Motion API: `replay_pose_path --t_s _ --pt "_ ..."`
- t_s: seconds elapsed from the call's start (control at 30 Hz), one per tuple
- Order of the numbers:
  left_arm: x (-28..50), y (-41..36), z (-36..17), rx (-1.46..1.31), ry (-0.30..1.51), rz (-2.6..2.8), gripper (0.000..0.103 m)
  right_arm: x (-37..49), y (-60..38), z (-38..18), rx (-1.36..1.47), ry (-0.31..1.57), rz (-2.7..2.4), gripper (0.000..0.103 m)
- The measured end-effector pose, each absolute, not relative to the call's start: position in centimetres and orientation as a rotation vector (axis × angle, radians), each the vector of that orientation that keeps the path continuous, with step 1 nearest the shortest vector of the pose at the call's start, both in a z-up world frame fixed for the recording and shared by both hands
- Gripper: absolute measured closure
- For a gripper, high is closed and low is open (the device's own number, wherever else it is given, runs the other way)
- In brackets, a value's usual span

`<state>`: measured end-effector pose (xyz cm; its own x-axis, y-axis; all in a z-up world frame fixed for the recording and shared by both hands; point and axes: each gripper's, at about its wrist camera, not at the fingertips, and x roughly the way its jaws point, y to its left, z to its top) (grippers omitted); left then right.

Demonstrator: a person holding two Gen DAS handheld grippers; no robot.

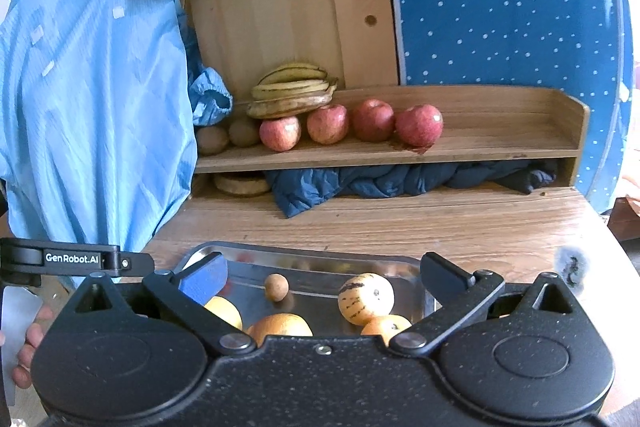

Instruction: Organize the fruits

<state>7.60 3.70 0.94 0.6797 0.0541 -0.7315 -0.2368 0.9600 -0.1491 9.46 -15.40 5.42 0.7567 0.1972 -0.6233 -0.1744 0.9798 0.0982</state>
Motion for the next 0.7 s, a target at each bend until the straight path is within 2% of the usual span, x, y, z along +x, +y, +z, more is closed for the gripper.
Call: replay_pose_path --t_s 0.7 --pt "0.2 4.6 2.4 -0.209 0.714 0.071 0.001 1.4 -12.9 7.2 0.031 0.653 0.121 0.001"
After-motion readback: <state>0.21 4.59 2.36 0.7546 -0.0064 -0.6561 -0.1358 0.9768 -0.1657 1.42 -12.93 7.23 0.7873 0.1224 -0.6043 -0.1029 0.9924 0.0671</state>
